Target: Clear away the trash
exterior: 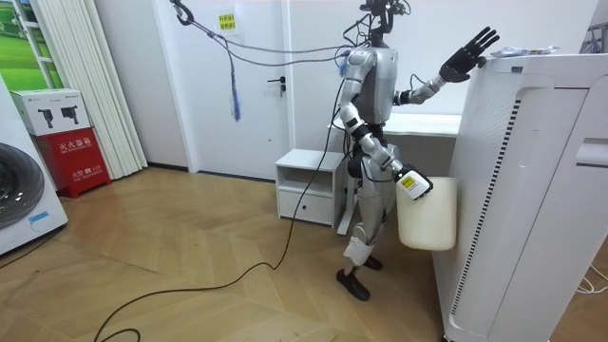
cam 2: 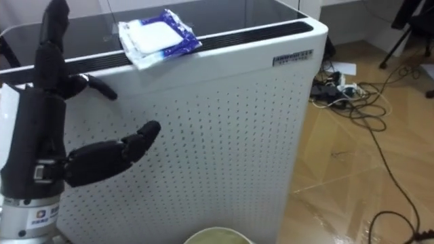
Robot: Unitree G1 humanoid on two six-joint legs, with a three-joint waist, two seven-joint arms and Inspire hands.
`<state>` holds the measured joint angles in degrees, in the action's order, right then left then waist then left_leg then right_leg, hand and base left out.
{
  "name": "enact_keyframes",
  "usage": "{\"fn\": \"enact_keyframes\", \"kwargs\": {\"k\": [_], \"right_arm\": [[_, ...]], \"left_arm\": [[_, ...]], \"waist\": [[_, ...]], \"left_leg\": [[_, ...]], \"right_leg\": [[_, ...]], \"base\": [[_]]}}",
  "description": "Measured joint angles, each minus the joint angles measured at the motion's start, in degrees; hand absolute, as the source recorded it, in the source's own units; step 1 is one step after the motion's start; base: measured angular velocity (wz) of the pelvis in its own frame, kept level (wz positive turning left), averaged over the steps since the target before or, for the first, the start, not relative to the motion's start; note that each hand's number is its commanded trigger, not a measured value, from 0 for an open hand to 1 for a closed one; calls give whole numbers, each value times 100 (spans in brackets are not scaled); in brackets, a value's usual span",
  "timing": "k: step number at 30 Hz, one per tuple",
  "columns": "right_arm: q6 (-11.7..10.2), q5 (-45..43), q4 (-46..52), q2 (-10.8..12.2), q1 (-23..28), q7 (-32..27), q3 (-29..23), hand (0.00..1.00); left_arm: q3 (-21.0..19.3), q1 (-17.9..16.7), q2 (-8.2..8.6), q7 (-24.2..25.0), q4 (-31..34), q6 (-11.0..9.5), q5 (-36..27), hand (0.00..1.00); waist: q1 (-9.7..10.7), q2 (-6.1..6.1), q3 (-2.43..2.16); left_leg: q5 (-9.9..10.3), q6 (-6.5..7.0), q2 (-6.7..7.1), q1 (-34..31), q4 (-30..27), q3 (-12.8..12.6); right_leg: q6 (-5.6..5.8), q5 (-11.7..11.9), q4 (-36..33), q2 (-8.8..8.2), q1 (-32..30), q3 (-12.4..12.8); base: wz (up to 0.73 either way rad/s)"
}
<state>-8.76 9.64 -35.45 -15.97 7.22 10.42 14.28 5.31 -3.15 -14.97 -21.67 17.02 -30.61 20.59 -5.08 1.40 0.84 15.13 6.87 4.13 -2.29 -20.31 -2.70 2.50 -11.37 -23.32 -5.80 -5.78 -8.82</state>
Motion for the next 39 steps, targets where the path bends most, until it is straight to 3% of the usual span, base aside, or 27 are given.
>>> {"fn": "enact_keyframes", "kwargs": {"k": [10, 17, 24, 29, 39], "right_arm": [[0, 0, 9, -11, -45, 307, -43, 100], [0, 0, 10, -17, -43, 465, -46, 100], [5, -29, 14, -70, -10, 627, -46, 100], [6, -125, 124, -105, 79, 705, -46, 100], [7, -351, 209, -116, 112, 818, -46, 100]], "left_arm": [[-153, 4, -59, -196, 172, -55, 35, 0], [-252, 3, -181, -202, 367, 39, 43, 0], [-283, -3, -181, -410, 450, 156, 609, 0], [-283, -17, -182, -416, 451, 198, 667, 0], [-295, -21, -183, -417, 567, 344, 1031, 0]], "waist": [[-23, -25, -1], [-11, -10, -12], [-9, 45, -46], [-11, 79, -70], [-27, 79, -68]], "left_leg": [[-90, -153, -158, 185, 354, 27], [-114, -194, -221, 285, 501, 39], [-124, -210, -239, 348, 573, 43], [-134, -221, -241, 448, 689, 55], [-142, -233, -251, 616, 762, 64]], "right_leg": [[-122, 152, 494, 202, 210, -69], [-161, 221, 770, 297, 359, -82], [-171, 234, 883, 308, 437, -132], [-172, 243, 970, 320, 536, -155], [-172, 243, 1069, 322, 701, -165]], "base": [[-1], [0], [0], [0], [0]]}}
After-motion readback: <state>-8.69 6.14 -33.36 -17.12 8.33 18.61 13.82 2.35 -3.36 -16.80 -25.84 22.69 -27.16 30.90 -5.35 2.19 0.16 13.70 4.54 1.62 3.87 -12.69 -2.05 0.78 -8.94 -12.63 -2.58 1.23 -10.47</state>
